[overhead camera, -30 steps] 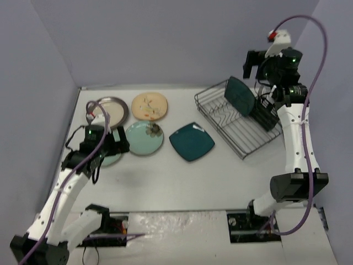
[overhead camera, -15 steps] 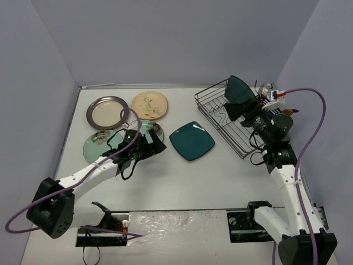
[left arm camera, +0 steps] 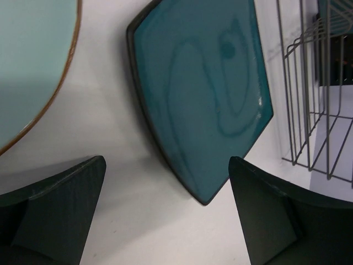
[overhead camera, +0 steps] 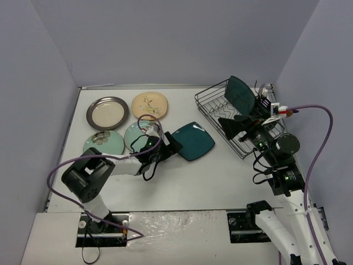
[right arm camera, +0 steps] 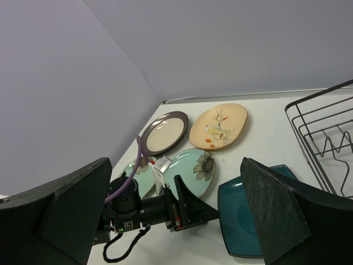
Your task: Load the plates into the dish rack
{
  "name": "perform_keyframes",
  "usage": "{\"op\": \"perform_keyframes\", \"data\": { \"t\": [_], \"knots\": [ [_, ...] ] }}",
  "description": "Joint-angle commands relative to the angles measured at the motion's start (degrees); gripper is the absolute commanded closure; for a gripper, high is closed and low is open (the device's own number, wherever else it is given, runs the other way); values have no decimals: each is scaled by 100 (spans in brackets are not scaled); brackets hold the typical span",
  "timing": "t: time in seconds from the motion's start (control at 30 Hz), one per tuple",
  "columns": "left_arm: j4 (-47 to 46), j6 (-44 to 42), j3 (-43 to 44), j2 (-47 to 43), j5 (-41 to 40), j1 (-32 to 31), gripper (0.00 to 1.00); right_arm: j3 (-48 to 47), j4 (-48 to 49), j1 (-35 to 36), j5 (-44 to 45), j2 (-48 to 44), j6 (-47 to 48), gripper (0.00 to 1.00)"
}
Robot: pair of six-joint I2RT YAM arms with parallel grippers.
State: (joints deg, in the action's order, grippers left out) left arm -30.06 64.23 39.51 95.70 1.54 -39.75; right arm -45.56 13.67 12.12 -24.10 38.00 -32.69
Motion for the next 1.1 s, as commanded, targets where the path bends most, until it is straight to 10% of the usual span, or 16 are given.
{"op": "perform_keyframes", "data": {
  "t": [0.0,0.23,0.6,1.07],
  "knots": [
    [-676,318,56,372,-216,-102,11,63,199,207,158,-20,270,0],
    [-1270,514,66,1020,-154,-183,21,172,188,291,196,-83,343,0],
    [-1696,635,-264,1288,-295,-191,96,407,171,300,274,-152,403,0],
    [-945,-28,-730,-1052,-219,-195,100,617,476,309,-539,941,110,0]
  ]
}}
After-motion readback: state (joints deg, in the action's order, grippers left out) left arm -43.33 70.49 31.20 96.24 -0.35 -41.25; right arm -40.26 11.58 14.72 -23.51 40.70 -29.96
